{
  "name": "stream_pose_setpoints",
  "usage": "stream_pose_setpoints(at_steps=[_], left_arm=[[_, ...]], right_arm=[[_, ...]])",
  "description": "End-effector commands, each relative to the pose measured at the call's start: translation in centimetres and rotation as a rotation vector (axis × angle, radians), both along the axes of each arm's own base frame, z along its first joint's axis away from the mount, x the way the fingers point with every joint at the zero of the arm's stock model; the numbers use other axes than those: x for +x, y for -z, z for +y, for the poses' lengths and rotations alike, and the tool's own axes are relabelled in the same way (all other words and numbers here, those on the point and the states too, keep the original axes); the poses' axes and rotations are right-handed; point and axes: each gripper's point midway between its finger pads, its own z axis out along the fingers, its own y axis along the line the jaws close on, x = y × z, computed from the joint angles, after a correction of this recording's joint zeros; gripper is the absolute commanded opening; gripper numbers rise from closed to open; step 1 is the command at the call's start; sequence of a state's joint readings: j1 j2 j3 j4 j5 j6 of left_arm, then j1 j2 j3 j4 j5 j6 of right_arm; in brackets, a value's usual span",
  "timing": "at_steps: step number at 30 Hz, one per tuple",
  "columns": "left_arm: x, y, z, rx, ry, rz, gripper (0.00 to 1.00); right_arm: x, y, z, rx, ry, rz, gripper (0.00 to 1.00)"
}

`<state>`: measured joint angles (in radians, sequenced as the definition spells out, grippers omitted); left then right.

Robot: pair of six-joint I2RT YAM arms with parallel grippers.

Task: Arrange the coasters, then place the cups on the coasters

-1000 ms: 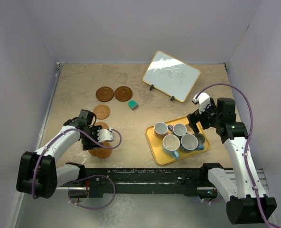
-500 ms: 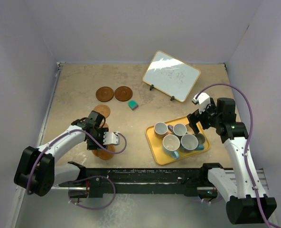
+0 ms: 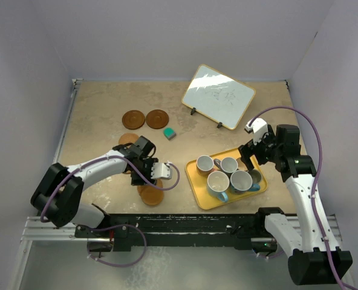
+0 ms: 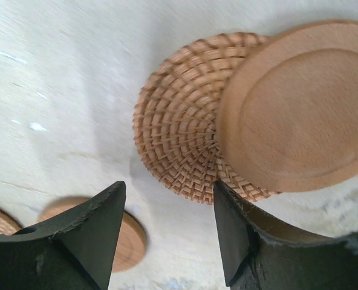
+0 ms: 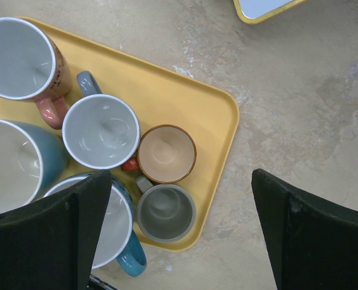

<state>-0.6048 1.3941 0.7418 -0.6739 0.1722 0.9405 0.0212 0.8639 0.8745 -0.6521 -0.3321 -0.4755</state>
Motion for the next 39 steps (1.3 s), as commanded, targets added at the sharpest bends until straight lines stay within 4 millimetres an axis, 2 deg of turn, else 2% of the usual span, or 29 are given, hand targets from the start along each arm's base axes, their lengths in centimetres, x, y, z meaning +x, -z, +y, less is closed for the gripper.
stream_pose_setpoints(at_steps=[1,6,11,14,21,25,30,39], left_arm=[[5.4,-1.5,-5.0,-0.159,-0.074,-0.122,0.57],[9.3,-1.5,-6.1,-0.132,-0.153,-0.189,0.56],[12.5,-1.1,-6.1,-0.096,-0.2,-0.243,0.56],[14.2,-0.7,-5.2,-0.067,-0.239,-0.256,0.56],[17.8,-1.1,-3.2,-0.069,-0.339,-0.281,0.56],[19.2,-0.9,-1.7,-0.054,-0.38,-0.288,0.56],[20.3,-0.5,-0.8,-0.029,-0.398,-0.299,0.55],[21.1,-0.3,-0.2,-0.021,-0.41,-0.299,0.55]], right_arm=[[0.2,-0.3,0.1,-0.005,-0.013,-0.014,1.0],[0.2,-0.1,0.1,-0.008,-0.014,-0.005,1.0],[0.2,0.1,0.1,-0.01,-0.015,0.002,1.0],[0.3,0.1,0.1,-0.011,-0.016,0.001,1.0],[0.3,0.2,0.0,-0.013,-0.016,0.002,1.0],[0.2,0.2,0.0,-0.014,-0.017,0.002,1.0],[0.3,0.2,0.0,-0.015,-0.016,0.003,1.0],[0.3,0.3,0.0,-0.015,-0.015,0.006,1.0]])
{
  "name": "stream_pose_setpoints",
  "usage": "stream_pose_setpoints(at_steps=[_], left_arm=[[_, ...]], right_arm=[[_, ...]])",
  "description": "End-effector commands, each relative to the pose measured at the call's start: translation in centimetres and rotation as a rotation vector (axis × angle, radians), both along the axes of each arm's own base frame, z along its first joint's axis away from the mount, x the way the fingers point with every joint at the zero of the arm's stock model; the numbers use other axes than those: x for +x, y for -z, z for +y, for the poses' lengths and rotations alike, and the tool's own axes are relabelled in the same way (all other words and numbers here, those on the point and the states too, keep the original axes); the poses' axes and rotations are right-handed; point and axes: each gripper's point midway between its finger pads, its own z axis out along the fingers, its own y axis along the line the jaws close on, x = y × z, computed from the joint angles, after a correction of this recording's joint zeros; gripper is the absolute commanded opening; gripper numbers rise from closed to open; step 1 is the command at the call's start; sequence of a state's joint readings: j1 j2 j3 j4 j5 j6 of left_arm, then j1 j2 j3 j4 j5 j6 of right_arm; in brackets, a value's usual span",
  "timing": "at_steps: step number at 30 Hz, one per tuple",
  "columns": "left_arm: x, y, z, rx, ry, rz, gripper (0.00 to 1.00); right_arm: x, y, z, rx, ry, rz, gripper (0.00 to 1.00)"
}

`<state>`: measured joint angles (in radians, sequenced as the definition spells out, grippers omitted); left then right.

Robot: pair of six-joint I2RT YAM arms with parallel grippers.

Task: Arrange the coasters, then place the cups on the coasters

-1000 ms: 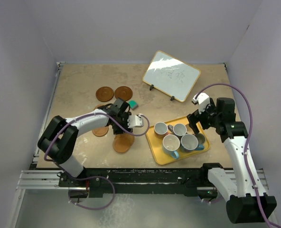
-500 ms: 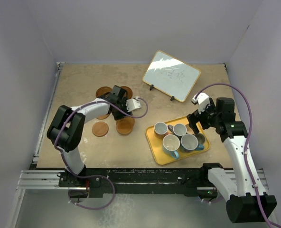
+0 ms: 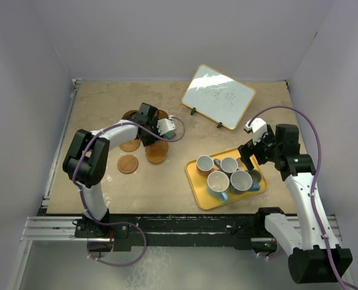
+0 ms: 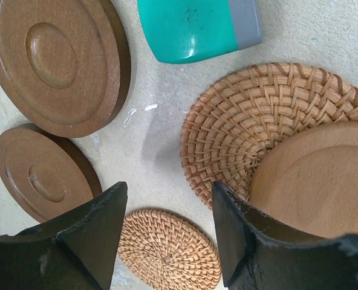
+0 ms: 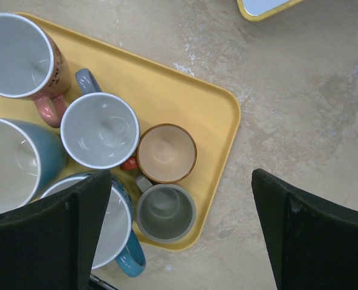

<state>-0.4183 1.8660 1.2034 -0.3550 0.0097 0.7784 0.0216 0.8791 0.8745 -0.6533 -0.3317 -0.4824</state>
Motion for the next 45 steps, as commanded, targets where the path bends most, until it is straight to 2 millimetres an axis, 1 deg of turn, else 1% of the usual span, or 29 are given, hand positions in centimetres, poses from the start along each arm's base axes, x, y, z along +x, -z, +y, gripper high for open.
stream_pose_setpoints(at_steps=[1,5,9,18,21,25,31,35,39,45], left_arm=[[0.6,1.2,1.3,0.044,-0.019,0.012,0.55],[0.6,1.4,1.4,0.053,-0.022,0.02,0.55],[1.1,1.6,1.6,0.06,-0.043,0.009,0.55],[1.6,2.4,1.1,0.025,-0.087,0.027,0.55],[1.6,2.2,1.1,0.027,-0.089,0.023,0.55],[2.1,1.0,1.1,0.017,-0.1,0.002,0.55],[2.3,-2.3,-1.0,-0.107,-0.084,-0.009,0.56],[2.4,-3.8,-2.6,-0.189,-0.067,-0.008,0.58],[2.8,-4.1,-4.0,-0.248,-0.062,0.008,0.58],[3.6,-3.3,-5.9,-0.263,-0.049,0.018,0.6]], right_arm=[[0.2,-0.1,0.0,-0.009,-0.011,-0.008,1.0],[0.2,-0.1,0.0,-0.009,-0.01,-0.008,1.0],[0.2,-0.1,0.0,-0.009,-0.011,-0.008,1.0],[0.2,-0.1,0.0,-0.01,-0.012,-0.008,1.0],[0.2,-0.1,0.0,-0.01,-0.011,-0.007,1.0],[0.2,0.0,0.0,-0.01,-0.01,-0.005,1.0],[0.2,-0.1,0.0,-0.01,-0.011,-0.007,1.0],[0.2,0.0,0.0,-0.01,-0.011,-0.006,1.0],[0.2,0.0,0.1,-0.008,-0.013,-0.004,1.0],[0.2,-0.1,0.1,-0.007,-0.013,-0.005,1.0]])
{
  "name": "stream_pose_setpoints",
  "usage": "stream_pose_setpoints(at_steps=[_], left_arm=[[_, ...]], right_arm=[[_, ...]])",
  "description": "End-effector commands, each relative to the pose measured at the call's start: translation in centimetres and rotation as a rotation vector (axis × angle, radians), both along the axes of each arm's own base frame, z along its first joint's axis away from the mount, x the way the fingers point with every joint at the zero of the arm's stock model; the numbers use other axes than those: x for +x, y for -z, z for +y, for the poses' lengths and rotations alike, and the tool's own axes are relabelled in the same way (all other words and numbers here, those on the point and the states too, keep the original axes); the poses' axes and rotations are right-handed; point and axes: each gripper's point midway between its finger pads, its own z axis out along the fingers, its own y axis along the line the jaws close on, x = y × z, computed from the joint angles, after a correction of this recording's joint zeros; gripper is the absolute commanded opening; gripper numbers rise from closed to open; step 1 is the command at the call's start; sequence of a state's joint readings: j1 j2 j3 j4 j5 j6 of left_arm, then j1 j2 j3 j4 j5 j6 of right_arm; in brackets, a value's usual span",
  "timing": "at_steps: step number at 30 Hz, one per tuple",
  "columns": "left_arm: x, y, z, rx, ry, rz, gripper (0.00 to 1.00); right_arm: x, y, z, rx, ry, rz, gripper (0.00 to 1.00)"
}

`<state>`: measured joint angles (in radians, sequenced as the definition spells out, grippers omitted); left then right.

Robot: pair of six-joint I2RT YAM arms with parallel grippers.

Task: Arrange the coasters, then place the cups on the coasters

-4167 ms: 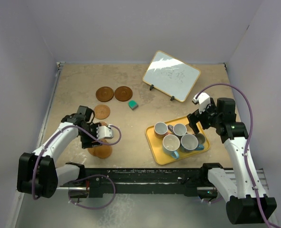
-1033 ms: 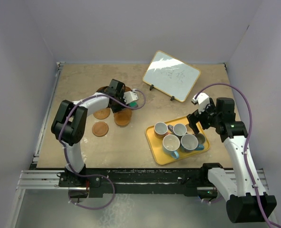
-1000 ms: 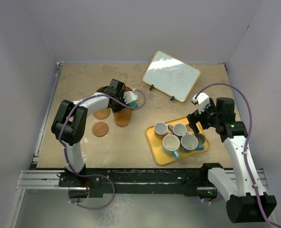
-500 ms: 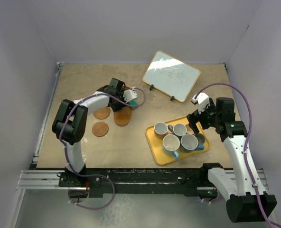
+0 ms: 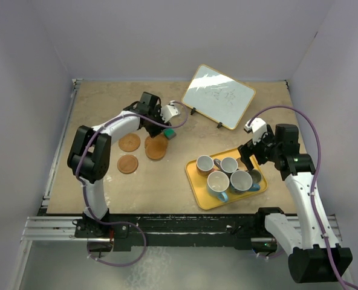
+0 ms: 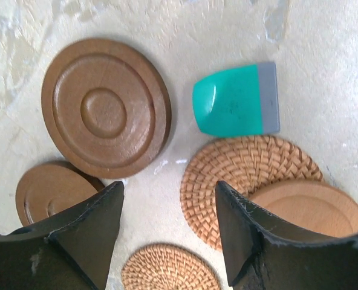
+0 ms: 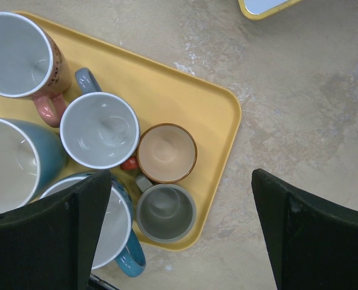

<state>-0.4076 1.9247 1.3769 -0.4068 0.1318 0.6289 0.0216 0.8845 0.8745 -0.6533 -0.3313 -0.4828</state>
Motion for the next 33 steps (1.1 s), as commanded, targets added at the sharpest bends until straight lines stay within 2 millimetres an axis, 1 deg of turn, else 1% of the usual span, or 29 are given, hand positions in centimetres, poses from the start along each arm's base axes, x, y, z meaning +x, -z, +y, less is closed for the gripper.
stream_pose_setpoints(at_steps=[1,7,16,20,22,24,27,31,33], left_arm=[[1.4,-0.8,-2.8,-0.077,0.02,-0.014,0.6],[2.0,0.4,-4.2,-0.07,0.035,0.0,0.61],[2.9,0.0,-7.1,-0.133,0.049,-0.019,0.61],[2.8,0.5,-8.3,-0.141,0.063,-0.008,0.61],[2.7,0.4,-8.7,-0.145,0.069,-0.009,0.61],[2.4,-0.1,-9.0,-0.156,0.073,-0.008,0.61],[1.7,-1.8,-8.9,-0.183,0.083,-0.025,0.61],[-0.4,-3.8,-8.3,-0.212,0.113,-0.042,0.63],[-1.7,-4.1,-7.6,-0.203,0.119,-0.03,0.65]], right_arm=[[0.1,-0.2,0.1,-0.007,-0.014,-0.009,1.0],[0.1,-0.2,0.1,-0.008,-0.012,-0.01,1.0],[0.2,0.1,-0.1,-0.016,-0.005,-0.004,1.0],[0.2,0.1,-0.2,-0.018,-0.004,-0.003,1.0],[0.2,0.2,-0.2,-0.019,-0.004,-0.001,1.0],[0.3,0.1,-0.2,-0.019,-0.003,-0.002,1.0],[0.2,0.2,-0.2,-0.021,-0.001,0.001,1.0],[0.3,0.2,-0.2,-0.022,-0.002,0.002,1.0],[0.2,0.3,-0.3,-0.022,-0.001,0.004,1.0]])
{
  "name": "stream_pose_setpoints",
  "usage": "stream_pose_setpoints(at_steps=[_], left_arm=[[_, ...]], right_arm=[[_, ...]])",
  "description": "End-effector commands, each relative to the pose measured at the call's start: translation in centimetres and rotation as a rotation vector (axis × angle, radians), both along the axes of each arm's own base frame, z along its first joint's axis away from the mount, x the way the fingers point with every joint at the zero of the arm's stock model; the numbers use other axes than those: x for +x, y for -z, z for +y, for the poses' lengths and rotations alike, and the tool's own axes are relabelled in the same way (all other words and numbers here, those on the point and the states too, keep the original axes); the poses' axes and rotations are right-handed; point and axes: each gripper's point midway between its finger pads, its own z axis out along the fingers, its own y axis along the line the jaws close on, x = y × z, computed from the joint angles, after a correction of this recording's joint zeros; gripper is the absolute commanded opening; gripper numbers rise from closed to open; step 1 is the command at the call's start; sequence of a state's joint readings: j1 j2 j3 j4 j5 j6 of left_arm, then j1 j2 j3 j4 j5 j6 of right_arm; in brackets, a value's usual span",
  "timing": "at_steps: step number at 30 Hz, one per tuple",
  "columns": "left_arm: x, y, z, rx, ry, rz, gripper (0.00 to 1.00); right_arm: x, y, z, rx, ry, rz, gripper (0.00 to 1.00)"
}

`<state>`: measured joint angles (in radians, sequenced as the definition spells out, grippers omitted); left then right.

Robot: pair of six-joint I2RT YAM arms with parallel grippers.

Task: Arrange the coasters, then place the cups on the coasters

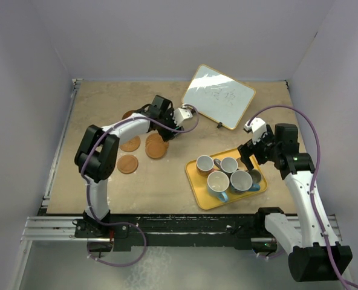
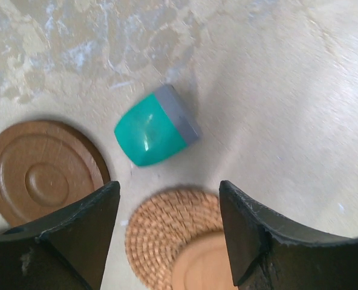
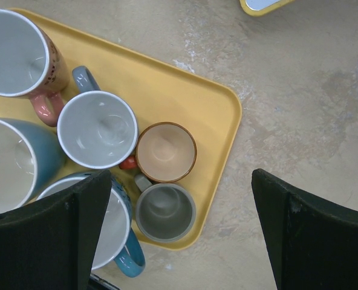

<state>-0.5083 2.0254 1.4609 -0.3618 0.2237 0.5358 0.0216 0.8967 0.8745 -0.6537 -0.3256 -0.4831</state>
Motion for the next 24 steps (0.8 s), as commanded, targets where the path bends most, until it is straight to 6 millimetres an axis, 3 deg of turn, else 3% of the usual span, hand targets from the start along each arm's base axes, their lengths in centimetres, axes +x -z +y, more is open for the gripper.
stream_pose_setpoints(at_steps=[1,6,14,24], left_arm=[[-1.6,-5.4,0.1,-0.081,0.029,-0.07,0.65],[-3.5,-3.9,2.3,-0.066,-0.043,-0.002,0.68],[-3.3,-2.2,3.4,-0.116,-0.233,0.144,0.67],[-3.3,-0.6,4.3,-0.134,-0.294,0.264,0.66]], right_arm=[[0.1,0.0,-0.1,-0.018,-0.007,-0.008,1.0],[0.1,0.0,-0.1,-0.018,-0.009,-0.009,1.0],[0.1,-0.1,0.0,-0.013,-0.01,-0.012,1.0],[0.1,0.0,-0.1,-0.014,-0.009,-0.009,1.0]])
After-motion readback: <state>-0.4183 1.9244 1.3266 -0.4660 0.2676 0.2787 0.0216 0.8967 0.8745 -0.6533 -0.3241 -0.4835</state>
